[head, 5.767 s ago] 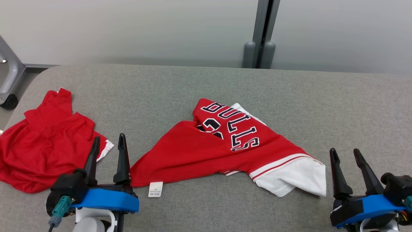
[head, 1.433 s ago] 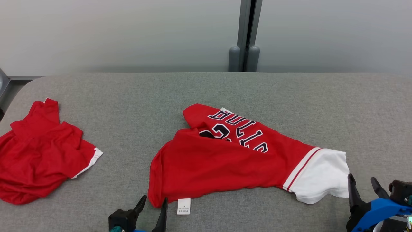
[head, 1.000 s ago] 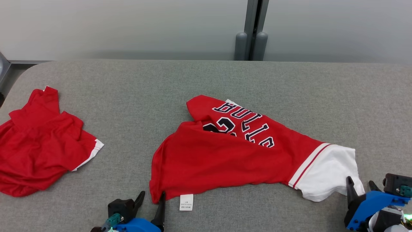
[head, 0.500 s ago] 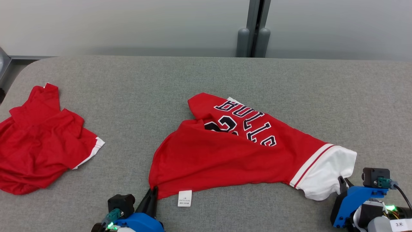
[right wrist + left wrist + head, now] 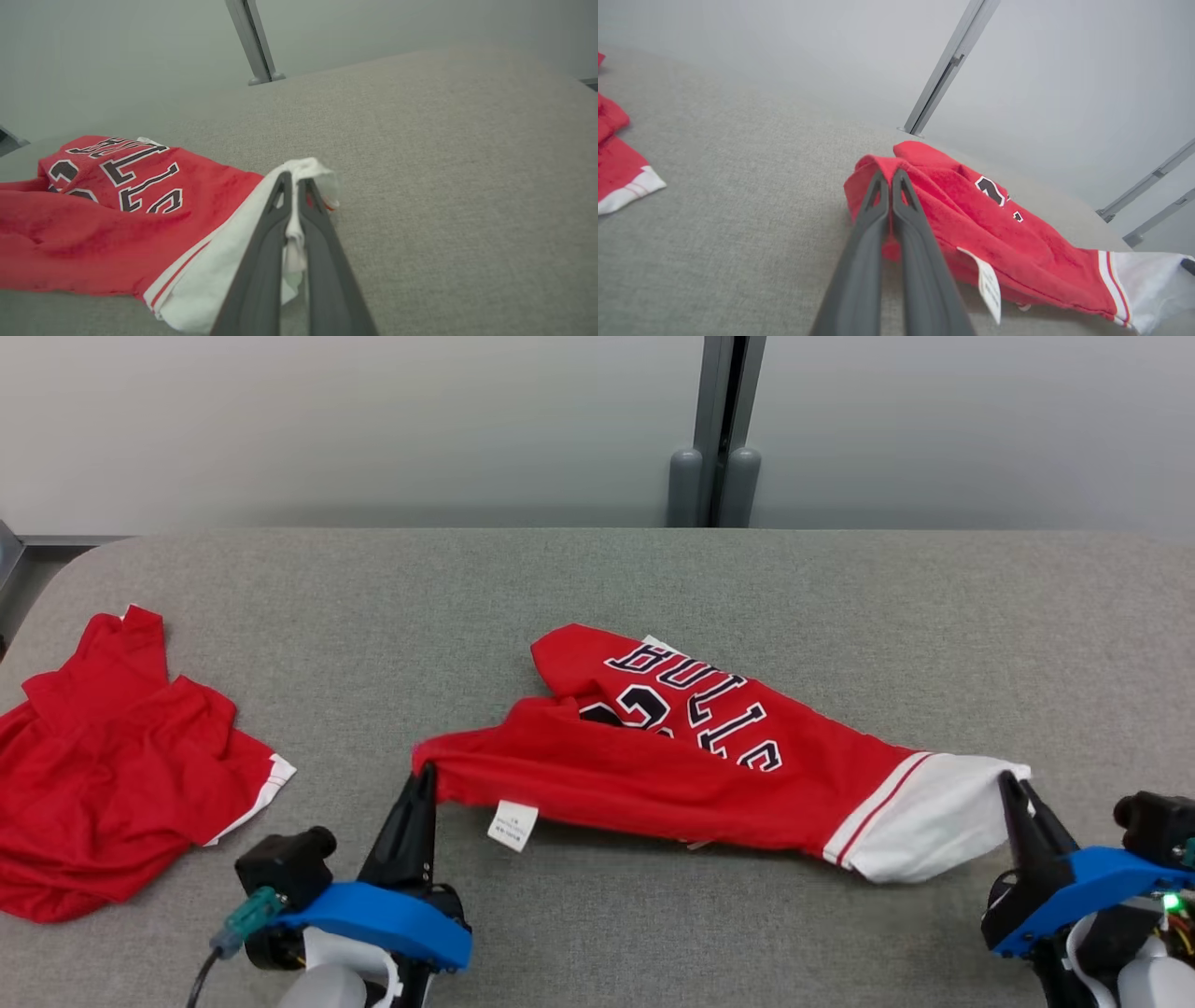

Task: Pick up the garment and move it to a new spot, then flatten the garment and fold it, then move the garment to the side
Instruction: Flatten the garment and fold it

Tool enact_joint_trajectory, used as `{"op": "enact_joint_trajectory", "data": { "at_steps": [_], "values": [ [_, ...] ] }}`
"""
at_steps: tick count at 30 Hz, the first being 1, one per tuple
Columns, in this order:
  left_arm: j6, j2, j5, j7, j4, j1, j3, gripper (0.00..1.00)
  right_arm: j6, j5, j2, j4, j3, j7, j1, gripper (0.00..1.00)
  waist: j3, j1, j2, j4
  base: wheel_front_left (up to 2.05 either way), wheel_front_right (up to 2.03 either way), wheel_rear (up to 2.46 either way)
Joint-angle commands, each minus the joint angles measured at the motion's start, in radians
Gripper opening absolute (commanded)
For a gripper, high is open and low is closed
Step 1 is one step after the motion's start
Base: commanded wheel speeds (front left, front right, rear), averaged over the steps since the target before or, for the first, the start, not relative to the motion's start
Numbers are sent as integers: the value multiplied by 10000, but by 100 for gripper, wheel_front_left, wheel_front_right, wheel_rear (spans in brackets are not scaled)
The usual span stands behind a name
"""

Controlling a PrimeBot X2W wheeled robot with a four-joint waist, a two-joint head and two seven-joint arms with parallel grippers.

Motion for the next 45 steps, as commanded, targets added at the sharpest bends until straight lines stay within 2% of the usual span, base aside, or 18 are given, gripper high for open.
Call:
{"op": "enact_joint_trajectory", "data": {
  "at_steps": [1, 5, 9, 13, 19, 25, 30, 32, 35, 38, 39, 40, 43, 45],
  "values": [
    [-9, 97, -105, -37, -260, 7, 2, 0, 3, 123, -23, -346, -17, 48, 103, 0, -60, -1, -3, -41, 0, 0, 0],
    [-11, 364, -929, 144, -1955, 289, 215, 0, 1, 704, 72, -2558, -255, 589, 613, 0, -225, -1, -3, -142, 0, 0, 0],
    [20, 532, -1848, 943, -3649, 431, 507, 0, 3, 1283, 154, -4528, -499, 1153, 862, 0, -287, -1, -3, -236, 0, 0, 0],
    [237, 584, -2703, 1638, -5171, 226, 902, 0, 3, 1603, 179, -6063, -582, 1463, 704, 0, -271, -1, -3, -281, 0, 0, 0],
    [459, 710, -3539, 2616, -6461, -652, 1142, 0, 3, 1729, 183, -7163, -538, 1762, 214, 0, -122, -1, -3, -301, 0, 0, 0],
    [665, 949, -3850, 3525, -7013, -1965, 1147, 0, 3, 1131, -2, -7912, -301, 2312, -986, 0, 376, -1, -3, -408, 0, 0, 0],
    [833, 1187, -3806, 4010, -6282, -3223, 1253, 0, 3, 1246, -649, -7049, 141, 2795, -2894, 0, 1223, -1, -3, -684, 0, 0, 0],
    [878, 1264, -3776, 4115, -5820, -3789, 1355, 0, 3, 1115, -1192, -6277, 501, 2876, -3772, 0, 1636, -1, -3, -779, 0, 0, 0],
    [918, 1395, -3695, 4175, -4980, -4758, 1559, 0, 3, 1519, -1452, -4739, 1094, 2710, -5195, 0, 2245, -1, -3, -947, 0, 0, 0],
    [792, 1668, -3373, 3939, -4120, -5843, 1757, 0, 1, 1642, -1747, -3194, 1611, 2229, -6799, 0, 2788, -1, -3, -1150, 0, 0, 0],
    [680, 1823, -3052, 3634, -3387, -6524, 1819, 0, 3, 1189, -2138, -2198, 2160, 1763, -7749, 0, 2985, -1, -3, -1269, 0, 0, 0],
    [631, 1843, -2971, 3424, -2990, -6803, 1879, 0, 1, 1095, -2140, -1697, 2459, 1556, -8128, 0, 2981, -1, -3, -1334, 0, 0, 0],
    [456, 1891, -2734, 2785, -1991, -7725, 2033, 0, 1, 843, -2268, -546, 3124, 913, -9544, 0, 3005, -1, -3, -1480, 0, 0, 0],
    [381, 1901, -2652, 2555, -1693, -8006, 2064, 0, 0, 768, -2279, -204, 3239, 656, -9941, 0, 3034, -1, -3, -1509, 0, 0, 0]
  ]
}}
